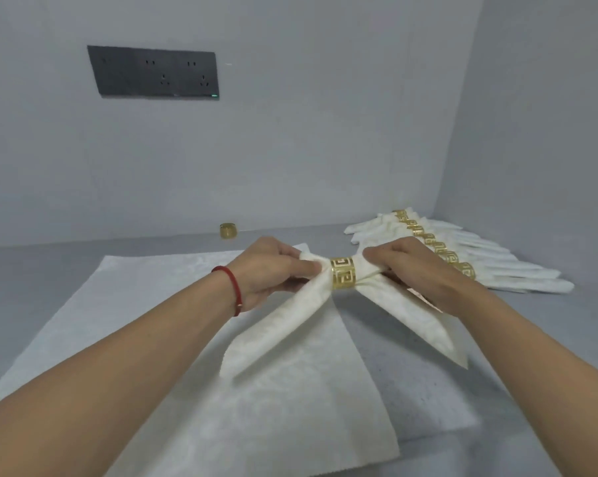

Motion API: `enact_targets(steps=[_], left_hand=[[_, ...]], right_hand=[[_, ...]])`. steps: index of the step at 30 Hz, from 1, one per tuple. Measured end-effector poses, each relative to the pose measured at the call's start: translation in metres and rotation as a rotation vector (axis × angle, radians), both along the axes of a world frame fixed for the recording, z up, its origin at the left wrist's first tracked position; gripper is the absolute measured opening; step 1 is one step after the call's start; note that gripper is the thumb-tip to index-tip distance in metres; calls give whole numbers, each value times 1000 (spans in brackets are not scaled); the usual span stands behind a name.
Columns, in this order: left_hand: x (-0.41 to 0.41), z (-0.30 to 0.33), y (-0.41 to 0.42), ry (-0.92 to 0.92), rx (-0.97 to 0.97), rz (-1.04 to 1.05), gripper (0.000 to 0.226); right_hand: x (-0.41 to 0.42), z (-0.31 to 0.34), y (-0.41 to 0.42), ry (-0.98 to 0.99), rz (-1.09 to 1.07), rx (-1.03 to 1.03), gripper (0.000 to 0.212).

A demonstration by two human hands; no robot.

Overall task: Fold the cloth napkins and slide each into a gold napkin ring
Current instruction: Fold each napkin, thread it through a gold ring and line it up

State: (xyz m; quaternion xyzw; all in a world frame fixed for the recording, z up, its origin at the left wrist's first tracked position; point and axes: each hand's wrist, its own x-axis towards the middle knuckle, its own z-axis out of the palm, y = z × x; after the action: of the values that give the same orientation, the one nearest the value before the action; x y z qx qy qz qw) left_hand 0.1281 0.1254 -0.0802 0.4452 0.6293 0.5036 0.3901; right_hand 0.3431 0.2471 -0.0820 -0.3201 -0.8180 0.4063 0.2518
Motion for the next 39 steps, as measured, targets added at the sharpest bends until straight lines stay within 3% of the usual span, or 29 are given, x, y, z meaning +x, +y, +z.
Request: enact_targets(steps=[5, 8, 11, 19, 21, 26, 31, 39], left_hand=[[83, -27, 43, -89, 4, 23, 28], [124, -33, 64, -8, -23, 58, 13], [155, -42, 92, 52, -23, 61, 16], [190, -57, 141, 421, -8, 33, 17], [191, -58, 151, 442, 3, 40, 8], [194, -56, 179, 509, 70, 109, 18], [191, -70, 195, 617, 85, 187, 21], [171, -63, 170, 549, 163, 207, 25]], right_hand=[[84, -11, 25, -139, -199, 179, 42], [116, -19, 42, -176, -282, 209, 43], [139, -30, 58, -192, -388, 213, 45], [156, -77, 101, -248, -752, 238, 44], [154, -85, 111, -229, -814, 251, 42], [150, -88, 135, -207, -896, 287, 30], [140, -109, 140, -445, -913, 708, 36], [143, -105, 127, -196, -915, 773, 10]])
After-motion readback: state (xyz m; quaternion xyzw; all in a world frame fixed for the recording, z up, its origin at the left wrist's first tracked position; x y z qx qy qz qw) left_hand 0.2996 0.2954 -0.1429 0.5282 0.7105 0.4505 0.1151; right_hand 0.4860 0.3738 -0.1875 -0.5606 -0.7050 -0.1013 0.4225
